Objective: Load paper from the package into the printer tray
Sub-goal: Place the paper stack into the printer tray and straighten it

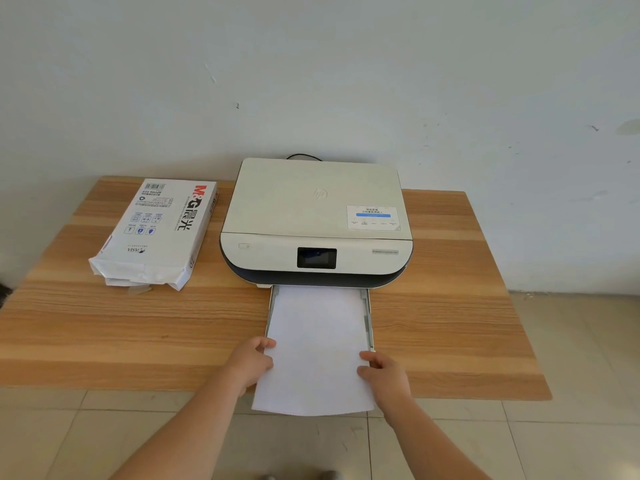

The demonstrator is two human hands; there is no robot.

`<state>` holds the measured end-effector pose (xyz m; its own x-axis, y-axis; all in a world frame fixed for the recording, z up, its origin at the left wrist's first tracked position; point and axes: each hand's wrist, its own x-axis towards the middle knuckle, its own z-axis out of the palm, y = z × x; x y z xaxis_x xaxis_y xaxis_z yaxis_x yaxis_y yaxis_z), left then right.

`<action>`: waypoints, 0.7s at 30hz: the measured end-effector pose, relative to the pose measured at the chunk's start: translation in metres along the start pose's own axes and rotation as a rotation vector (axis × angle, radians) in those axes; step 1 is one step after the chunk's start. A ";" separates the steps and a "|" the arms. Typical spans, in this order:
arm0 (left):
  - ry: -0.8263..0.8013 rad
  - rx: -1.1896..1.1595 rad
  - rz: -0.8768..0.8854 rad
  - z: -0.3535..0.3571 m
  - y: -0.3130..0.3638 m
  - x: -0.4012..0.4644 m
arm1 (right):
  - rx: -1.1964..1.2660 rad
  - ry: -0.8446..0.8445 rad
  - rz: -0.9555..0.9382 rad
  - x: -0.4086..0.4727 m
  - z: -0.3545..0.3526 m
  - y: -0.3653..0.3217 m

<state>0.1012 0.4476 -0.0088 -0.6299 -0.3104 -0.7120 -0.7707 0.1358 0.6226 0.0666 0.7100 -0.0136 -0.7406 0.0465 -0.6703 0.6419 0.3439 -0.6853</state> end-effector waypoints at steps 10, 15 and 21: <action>0.056 -0.012 0.075 0.004 0.011 0.013 | 0.049 0.023 0.014 0.016 0.004 -0.017; 0.104 0.031 0.099 0.006 0.021 0.022 | 0.072 0.042 0.017 0.029 0.005 -0.027; 0.189 0.130 0.144 0.006 0.023 0.032 | 0.103 0.079 0.078 0.041 0.009 -0.036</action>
<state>0.0623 0.4468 -0.0192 -0.7138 -0.4480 -0.5383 -0.6884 0.3073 0.6570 0.0148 0.6914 -0.0193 -0.6984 0.1443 -0.7010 0.7120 0.2389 -0.6602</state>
